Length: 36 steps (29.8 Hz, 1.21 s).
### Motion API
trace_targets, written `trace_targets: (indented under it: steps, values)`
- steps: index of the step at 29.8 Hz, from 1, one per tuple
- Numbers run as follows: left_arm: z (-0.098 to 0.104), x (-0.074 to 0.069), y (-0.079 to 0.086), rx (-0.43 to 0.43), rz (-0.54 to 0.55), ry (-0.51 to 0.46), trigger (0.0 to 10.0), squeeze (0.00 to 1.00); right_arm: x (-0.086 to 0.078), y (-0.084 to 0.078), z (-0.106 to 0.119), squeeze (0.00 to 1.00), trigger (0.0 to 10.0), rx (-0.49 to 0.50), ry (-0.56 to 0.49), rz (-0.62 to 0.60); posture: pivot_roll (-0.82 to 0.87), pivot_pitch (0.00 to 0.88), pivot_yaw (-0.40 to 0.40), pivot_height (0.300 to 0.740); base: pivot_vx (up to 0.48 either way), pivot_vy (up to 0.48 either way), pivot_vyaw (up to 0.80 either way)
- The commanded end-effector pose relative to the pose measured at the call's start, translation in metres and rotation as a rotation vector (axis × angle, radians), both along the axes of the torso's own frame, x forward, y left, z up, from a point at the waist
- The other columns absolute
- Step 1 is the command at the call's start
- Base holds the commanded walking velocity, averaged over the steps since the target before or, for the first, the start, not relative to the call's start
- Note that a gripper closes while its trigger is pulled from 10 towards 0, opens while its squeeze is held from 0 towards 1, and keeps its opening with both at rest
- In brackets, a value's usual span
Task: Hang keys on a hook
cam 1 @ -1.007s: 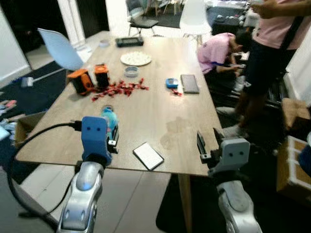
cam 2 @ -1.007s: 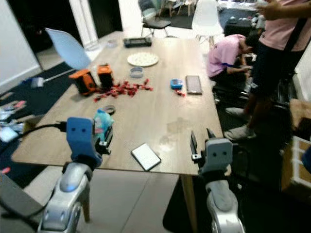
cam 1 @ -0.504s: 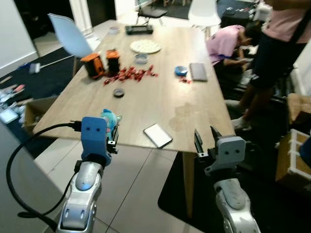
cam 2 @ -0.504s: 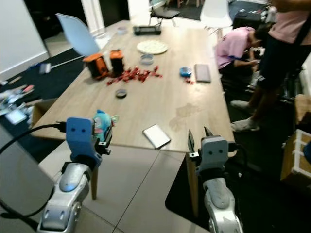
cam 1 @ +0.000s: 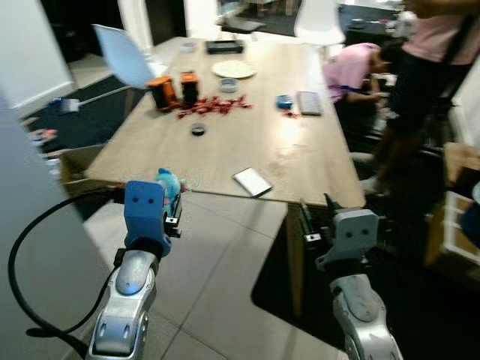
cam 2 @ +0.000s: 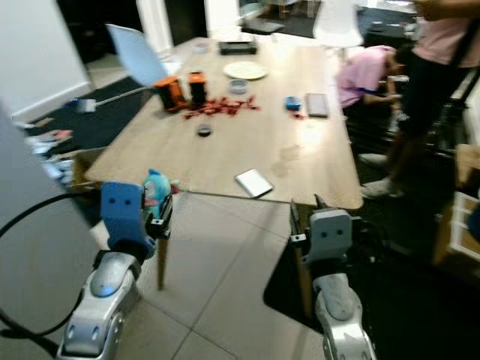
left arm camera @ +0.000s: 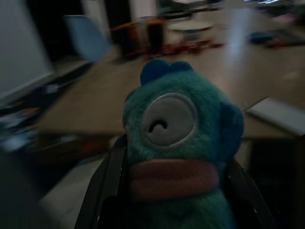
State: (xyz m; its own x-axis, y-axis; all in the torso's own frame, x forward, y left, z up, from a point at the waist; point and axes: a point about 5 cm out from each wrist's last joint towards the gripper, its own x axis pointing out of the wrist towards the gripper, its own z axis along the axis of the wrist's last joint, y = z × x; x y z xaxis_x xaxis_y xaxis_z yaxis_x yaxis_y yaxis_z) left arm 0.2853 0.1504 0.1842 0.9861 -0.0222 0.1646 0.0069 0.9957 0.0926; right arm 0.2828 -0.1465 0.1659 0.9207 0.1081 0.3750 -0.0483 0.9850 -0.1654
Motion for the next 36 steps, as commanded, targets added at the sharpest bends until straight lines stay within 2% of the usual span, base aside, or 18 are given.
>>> trace_targets:
  steps: [1,10,16,30,36]
  values:
    - [-0.0032,-0.0007,0.0003,0.016,-0.001,0.010,10.0,0.00,-0.0017,-0.0053,-0.0053,0.00,10.0,-0.007,0.022,-0.020,0.09,0.139,0.009,0.740,-0.285,0.000,0.00]
    - [-0.0033,-0.0013,0.0003,0.017,0.000,0.010,10.0,0.00,-0.0022,-0.0044,-0.0057,0.00,10.0,-0.008,0.025,-0.016,0.10,0.146,0.010,0.740,-0.279,0.000,0.10]
    - [-0.0034,-0.0017,0.0008,0.016,0.002,0.010,10.0,0.00,-0.0026,-0.0041,-0.0058,0.00,10.0,-0.007,0.025,-0.013,0.10,0.149,0.010,0.740,0.000,0.000,0.47]
    - [-0.0035,-0.0026,0.0003,0.014,0.000,0.011,10.0,0.00,-0.0032,-0.0029,-0.0060,0.00,10.0,-0.003,0.028,-0.007,0.10,0.153,0.008,0.740,0.000,0.000,0.00]
    - [-0.0038,-0.0026,0.0000,0.014,-0.001,0.012,10.0,0.00,-0.0030,-0.0027,-0.0062,0.00,10.0,-0.004,0.029,-0.003,0.10,0.153,0.008,0.740,0.000,0.000,0.60]
